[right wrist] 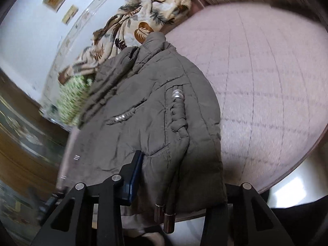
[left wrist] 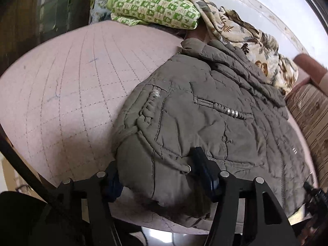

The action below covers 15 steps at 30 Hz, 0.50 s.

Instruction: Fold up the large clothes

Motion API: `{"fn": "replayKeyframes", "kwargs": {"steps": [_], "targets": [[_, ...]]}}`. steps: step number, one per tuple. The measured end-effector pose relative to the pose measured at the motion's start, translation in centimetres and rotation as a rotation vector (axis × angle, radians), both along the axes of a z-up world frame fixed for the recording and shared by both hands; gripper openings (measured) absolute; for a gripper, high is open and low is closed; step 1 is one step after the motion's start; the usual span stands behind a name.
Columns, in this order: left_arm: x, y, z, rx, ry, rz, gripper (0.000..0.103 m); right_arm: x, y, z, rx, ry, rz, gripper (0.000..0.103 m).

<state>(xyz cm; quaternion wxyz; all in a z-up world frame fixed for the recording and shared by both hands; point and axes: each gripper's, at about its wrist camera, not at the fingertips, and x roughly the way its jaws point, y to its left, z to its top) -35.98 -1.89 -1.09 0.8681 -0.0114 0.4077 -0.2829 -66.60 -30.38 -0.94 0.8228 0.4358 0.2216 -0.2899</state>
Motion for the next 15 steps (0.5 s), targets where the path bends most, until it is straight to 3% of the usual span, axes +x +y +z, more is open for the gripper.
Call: {"fn": "replayKeyframes", "kwargs": {"steps": [4,9,15], "targets": [[-0.3,-0.9,-0.2,0.050,-0.054,-0.004,0.064,0.6,0.1,-0.4,-0.050,0.052,0.004,0.044],[-0.7,-2.0,-0.4,0.110,-0.124,0.024,0.067,0.8,-0.2,-0.7,-0.073,0.038,0.010,0.049],[-1.4,-3.1,-0.2,0.225,-0.216,0.049,0.079,1.5,0.6,1.1,-0.218,0.059,0.039,0.048]]}}
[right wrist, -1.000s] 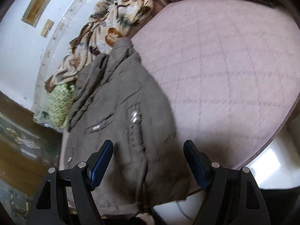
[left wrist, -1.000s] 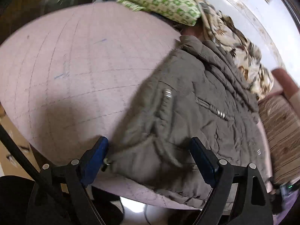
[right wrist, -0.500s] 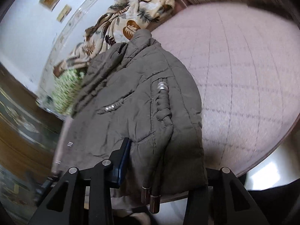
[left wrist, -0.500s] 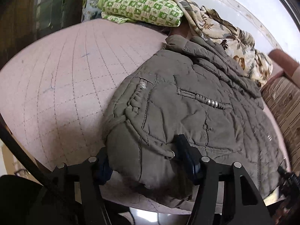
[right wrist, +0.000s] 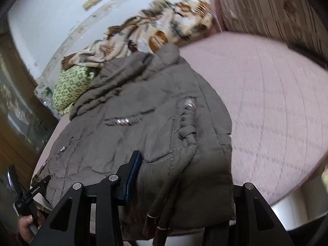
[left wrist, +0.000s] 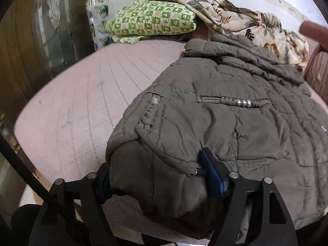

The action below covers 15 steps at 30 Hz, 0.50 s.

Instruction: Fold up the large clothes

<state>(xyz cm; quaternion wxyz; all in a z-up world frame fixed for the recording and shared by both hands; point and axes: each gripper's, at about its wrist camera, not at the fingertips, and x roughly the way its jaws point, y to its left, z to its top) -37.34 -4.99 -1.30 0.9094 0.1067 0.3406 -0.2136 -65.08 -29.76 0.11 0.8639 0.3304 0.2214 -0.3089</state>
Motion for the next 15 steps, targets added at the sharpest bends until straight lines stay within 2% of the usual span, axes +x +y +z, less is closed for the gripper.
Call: {"fn": "replayKeyframes", "kwargs": {"steps": [2,4,9,15], "targets": [[0.0,-0.1,-0.1,0.013,-0.007,0.006,0.080,0.2,-0.7,-1.0,0.058,-0.005,-0.003,0.048],[0.2,-0.1,-0.2,0.020,-0.010,0.017,0.086,-0.3,-1.5,-1.9,0.122,-0.060,-0.018,0.048],[0.4,-0.1,-0.3,0.026,-0.009,0.023,0.088,-0.3,-1.6,-1.8,0.144,-0.063,-0.018,0.052],[0.5,-0.1,-0.4,0.025,-0.004,0.027,0.091,0.2,-1.8,-1.8,0.166,-0.054,-0.003,0.062]]}}
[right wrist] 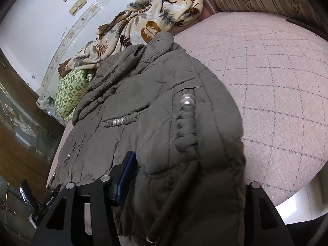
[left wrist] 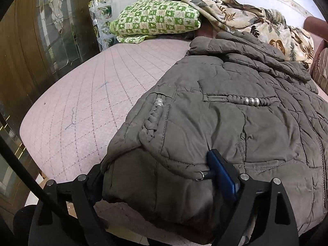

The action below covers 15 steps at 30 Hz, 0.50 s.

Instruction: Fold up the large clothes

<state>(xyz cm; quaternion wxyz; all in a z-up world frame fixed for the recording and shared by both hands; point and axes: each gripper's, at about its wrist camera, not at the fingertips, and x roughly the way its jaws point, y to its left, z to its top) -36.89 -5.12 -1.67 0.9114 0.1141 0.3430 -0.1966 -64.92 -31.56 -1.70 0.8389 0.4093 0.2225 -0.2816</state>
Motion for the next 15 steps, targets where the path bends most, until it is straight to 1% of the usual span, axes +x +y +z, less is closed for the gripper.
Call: {"fn": "replayKeyframes", "kwargs": {"steps": [2,7,9,11,12,13,15], "targets": [[0.15,0.10,-0.07,-0.009,0.015,0.004,0.092,0.31,0.14,0.10,-0.009,0.015,0.008,0.065],[0.13,0.17,-0.11,0.003,0.003,0.005,0.092,0.32,0.15,0.09,-0.002,0.011,0.006,0.064],[0.08,0.14,-0.08,0.008,-0.001,0.003,0.092,0.38,0.26,0.10,-0.008,0.019,-0.001,0.061],[0.09,0.15,-0.04,0.007,0.001,0.002,0.092,0.29,0.29,0.15,-0.014,0.032,-0.011,0.052],[0.04,0.20,-0.05,0.008,0.000,0.001,0.091,0.17,0.23,0.14,-0.011,0.029,-0.015,0.050],[0.03,0.19,-0.02,0.007,0.001,-0.003,0.089,-0.01,0.16,0.11,-0.007,0.024,-0.020,0.046],[-0.20,0.08,0.05,0.013,-0.008,-0.012,0.086,-0.15,0.12,0.09,-0.001,0.016,-0.020,0.043]]}}
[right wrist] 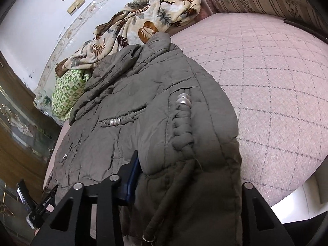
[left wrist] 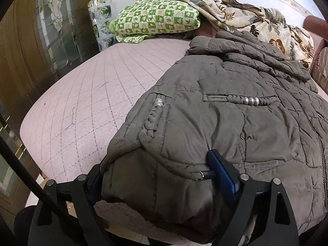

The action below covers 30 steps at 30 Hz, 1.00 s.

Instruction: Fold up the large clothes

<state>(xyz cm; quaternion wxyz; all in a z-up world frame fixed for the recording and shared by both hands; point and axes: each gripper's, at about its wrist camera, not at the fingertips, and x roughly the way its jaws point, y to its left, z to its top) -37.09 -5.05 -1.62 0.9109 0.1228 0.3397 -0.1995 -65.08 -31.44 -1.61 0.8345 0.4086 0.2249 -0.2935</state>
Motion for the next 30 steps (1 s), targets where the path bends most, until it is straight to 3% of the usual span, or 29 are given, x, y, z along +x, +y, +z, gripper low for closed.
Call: {"fn": "replayKeyframes", "kwargs": {"steps": [5,23,30], "targets": [[-0.8,-0.5,0.1,0.021,-0.032,-0.034,0.076,0.1,0.3,0.3,-0.017,-0.003,0.014,0.035],[-1.4,-1.0,0.3,0.049,-0.071,-0.070,0.059,0.3,0.4,0.2,-0.027,0.007,0.017,0.035],[-1.6,-1.0,0.4,0.051,-0.085,-0.089,0.045,0.2,0.4,0.2,-0.034,-0.009,0.022,0.031]]}}
